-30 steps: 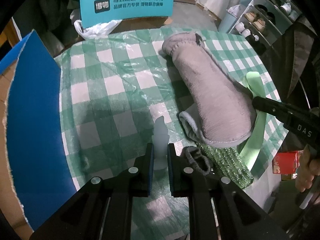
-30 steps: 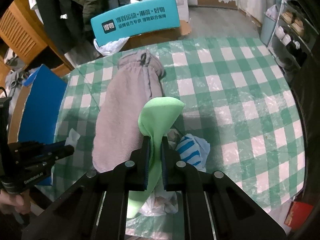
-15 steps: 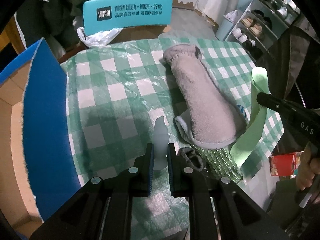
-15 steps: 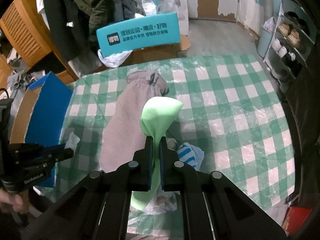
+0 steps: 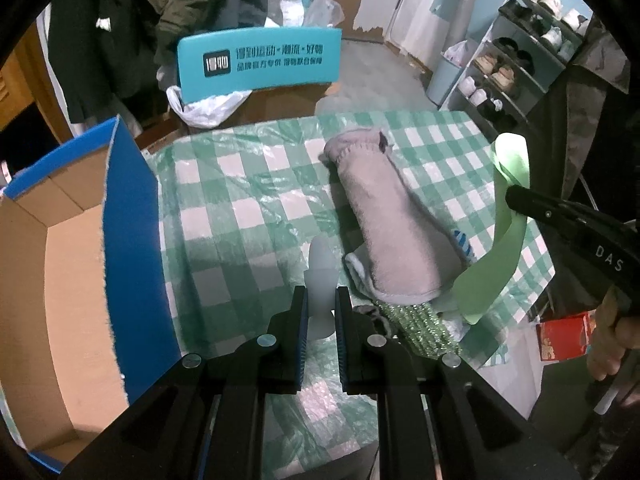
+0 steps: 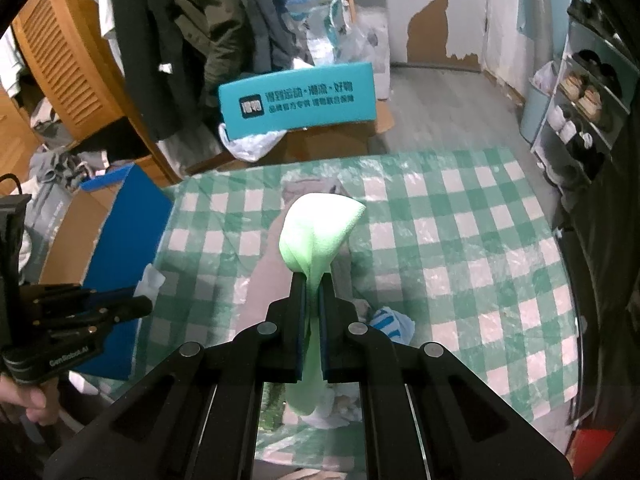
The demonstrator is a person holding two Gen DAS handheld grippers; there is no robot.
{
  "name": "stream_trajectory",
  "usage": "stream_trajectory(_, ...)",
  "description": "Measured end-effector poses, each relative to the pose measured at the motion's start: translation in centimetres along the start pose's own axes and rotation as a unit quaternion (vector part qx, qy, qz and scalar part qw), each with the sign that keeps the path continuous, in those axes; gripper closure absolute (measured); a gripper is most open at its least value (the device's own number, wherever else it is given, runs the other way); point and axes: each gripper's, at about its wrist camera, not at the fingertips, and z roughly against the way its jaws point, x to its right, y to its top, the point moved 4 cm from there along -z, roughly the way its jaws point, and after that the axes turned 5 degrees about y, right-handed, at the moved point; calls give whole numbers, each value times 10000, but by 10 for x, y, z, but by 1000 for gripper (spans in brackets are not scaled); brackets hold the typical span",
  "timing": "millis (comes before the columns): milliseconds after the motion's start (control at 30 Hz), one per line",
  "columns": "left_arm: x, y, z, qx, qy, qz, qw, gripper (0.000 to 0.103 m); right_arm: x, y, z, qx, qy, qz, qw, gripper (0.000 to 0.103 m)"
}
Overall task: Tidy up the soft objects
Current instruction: 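Lift the green foam strip with the right tool toward the cardboard box, then lower the green strip into the box and open the right tool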
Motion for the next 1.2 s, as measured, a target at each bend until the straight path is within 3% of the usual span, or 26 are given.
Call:
stream_trajectory(533, -15, 1, 48, 389, 31, 73, 9992, 90, -40, 15, 22, 247, 291, 295, 9988, 98)
stream_trajectory(1200, -70, -15, 93, 724, 128, 420, 9964, 90, -120, 37, 20, 322, 743, 752, 9939, 98)
